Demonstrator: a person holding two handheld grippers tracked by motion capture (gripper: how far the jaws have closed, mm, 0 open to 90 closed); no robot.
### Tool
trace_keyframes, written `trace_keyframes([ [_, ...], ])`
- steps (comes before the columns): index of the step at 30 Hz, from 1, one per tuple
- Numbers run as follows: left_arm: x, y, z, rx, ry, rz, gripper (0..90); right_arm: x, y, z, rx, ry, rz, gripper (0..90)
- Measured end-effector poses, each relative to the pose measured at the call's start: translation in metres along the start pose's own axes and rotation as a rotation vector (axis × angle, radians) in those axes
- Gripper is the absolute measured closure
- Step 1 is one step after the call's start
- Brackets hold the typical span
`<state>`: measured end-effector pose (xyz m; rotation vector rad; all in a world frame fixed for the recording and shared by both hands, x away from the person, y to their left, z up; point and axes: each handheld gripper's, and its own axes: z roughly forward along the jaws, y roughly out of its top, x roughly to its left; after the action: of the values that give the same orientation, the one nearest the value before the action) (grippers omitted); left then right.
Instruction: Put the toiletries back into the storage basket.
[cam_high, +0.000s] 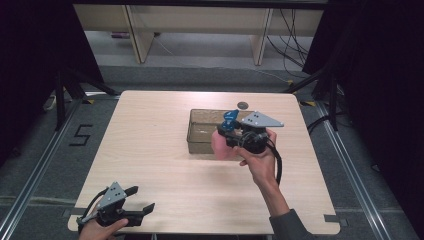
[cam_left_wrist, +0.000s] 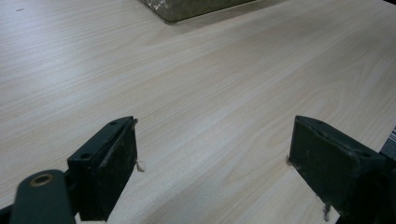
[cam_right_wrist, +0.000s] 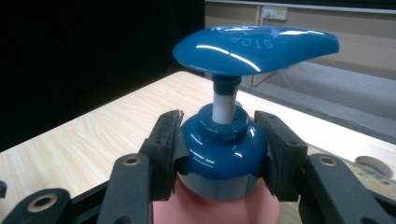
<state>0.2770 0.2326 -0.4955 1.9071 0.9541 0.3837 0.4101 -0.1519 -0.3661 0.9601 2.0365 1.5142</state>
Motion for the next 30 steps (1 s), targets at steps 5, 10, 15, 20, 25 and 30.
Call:
trace_keyframes([
  [5, 0.000, 0.000, 0.000, 0.001, -0.001, 0.003, 14.7, -0.011, 0.003, -0.004, -0.018, -0.034, -0.012, 53.4],
  [10, 0.000, 0.000, 0.001, -0.004, -0.004, -0.001, 14.7, -0.021, 0.005, -0.008, -0.017, -0.068, -0.014, 53.4],
  [15, 0.001, 0.000, 0.001, -0.011, -0.004, -0.007, 14.7, -0.033, 0.006, -0.010, -0.012, -0.103, -0.005, 53.4],
  [20, 0.001, 0.000, 0.002, -0.011, -0.011, -0.010, 14.7, -0.047, 0.004, -0.004, -0.001, -0.130, 0.021, 53.4],
  [25, 0.001, 0.000, 0.001, -0.003, -0.011, -0.002, 14.7, -0.056, 0.003, -0.002, -0.004, -0.159, 0.002, 53.4],
  [30, 0.002, 0.000, 0.001, -0.003, -0.012, 0.000, 14.7, -0.063, 0.004, 0.001, -0.004, -0.163, 0.021, 53.4],
])
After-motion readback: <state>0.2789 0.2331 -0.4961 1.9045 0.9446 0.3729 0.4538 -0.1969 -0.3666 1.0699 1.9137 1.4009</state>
